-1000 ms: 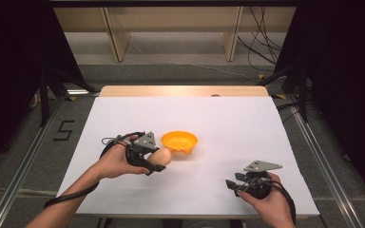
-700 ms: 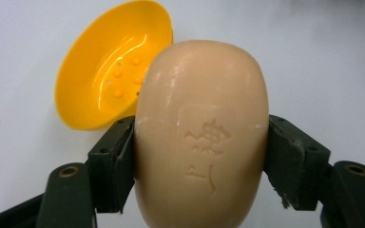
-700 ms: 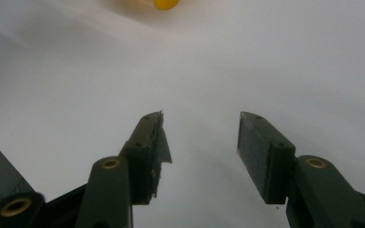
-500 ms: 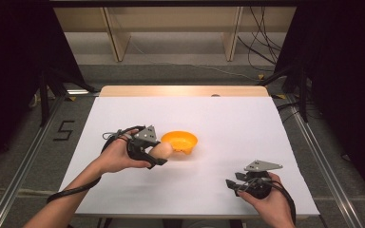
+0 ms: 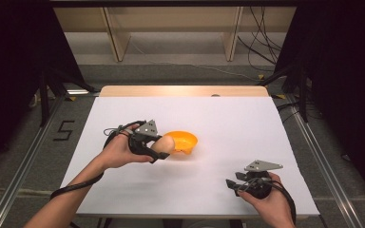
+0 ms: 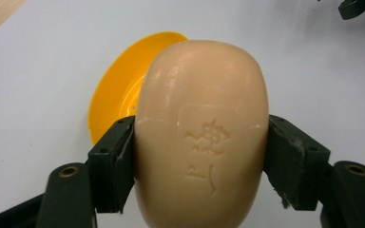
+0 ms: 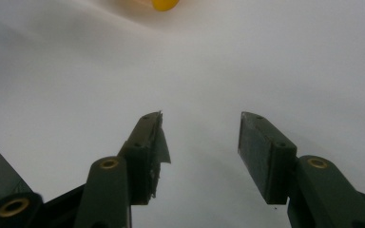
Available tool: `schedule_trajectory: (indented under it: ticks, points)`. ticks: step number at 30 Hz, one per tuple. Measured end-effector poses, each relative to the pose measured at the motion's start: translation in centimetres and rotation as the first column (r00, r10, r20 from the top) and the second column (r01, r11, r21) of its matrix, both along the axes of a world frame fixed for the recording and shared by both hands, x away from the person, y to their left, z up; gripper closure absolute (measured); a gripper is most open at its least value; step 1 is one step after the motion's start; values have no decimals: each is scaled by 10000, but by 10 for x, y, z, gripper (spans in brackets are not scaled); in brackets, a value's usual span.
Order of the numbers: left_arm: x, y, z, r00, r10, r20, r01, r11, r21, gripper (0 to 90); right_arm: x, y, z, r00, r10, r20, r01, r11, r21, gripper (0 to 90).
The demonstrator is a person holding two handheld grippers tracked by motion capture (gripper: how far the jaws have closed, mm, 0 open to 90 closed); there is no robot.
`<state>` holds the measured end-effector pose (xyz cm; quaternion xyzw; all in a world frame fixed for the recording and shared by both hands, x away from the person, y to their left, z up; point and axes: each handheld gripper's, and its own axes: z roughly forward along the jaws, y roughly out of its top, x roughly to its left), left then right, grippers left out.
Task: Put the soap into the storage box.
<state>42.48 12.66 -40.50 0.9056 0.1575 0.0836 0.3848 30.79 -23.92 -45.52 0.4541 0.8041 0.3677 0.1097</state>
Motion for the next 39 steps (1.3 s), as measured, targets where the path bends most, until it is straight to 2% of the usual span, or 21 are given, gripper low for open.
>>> schedule_trajectory:
  ticks: [2, 5, 6, 7, 9, 11, 13, 17, 19, 23, 28, 29, 36, 37, 39]
  points:
    - [1, -1, 1, 10000, 34, 17, -34, 10000, -58, 320, -1, 1, 0, 9998, -139, -163, 140, 9999, 60, 508]
    - [3, -2, 1, 10000, 73, 47, -73, 9999, -97, 320, -1, 0, 0, 9998, -180, -127, 181, 9998, 50, 507]
    - [4, -1, 2, 9999, -36, 140, 37, 10000, -51, 320, 0, 0, 0, 9999, -105, 9, 105, 9999, 30, 507]
    - [4, -2, 2, 10000, 76, 59, -75, 9999, -91, 320, 1, -1, 0, 9997, 33, 223, -32, 10000, -27, 507]
    - [5, -2, 3, 9999, 73, 106, -72, 9999, -91, 320, -1, -1, 1, 9999, -112, 36, 112, 9999, -39, 507]
    - [7, -2, 4, 9998, 27, 182, -25, 9999, -118, 320, 0, -1, 1, 9999, -71, 155, 71, 10000, -8, 507]
    - [8, -3, 4, 9999, 117, 59, -116, 9998, -159, 320, 0, -1, 1, 9999, -35, 128, 34, 10000, 53, 507]
    - [12, -4, 5, 9998, 53, 178, -50, 9998, -180, 320, 0, -2, 1, 9999, -55, 136, 54, 10000, 53, 506]
    - [12, -5, 5, 9997, 215, 107, -213, 9995, -217, 320, 1, -2, 1, 9998, -9, 223, 8, 10000, 52, 506]
    - [16, -5, 6, 9997, 209, 84, -207, 9995, -253, 320, 0, -2, 1, 9998, -70, 173, 70, 10000, 31, 506]
    - [20, -7, 8, 9995, 151, 289, -145, 9996, -230, 320, 1, -2, 1, 9999, -41, 168, 40, 10000, 48, 505]
    - [20, -7, 8, 9994, 263, 209, -257, 9993, -287, 320, 1, -2, 1, 9999, -47, 133, 47, 10000, 66, 505]
    - [26, -11, 7, 9995, 247, 200, -242, 9994, -255, 320, 0, -2, 1, 9999, -119, 24, 119, 9999, 85, 503]
    - [27, -11, 7, 9995, 172, 282, -166, 9997, -205, 320, 0, -2, 1, 9999, -155, 61, 155, 9998, 79, 503]
    - [28, -12, 6, 9994, 296, 196, -290, 9992, -285, 320, 0, -3, 1, 9998, -153, 161, 153, 9999, 35, 503]
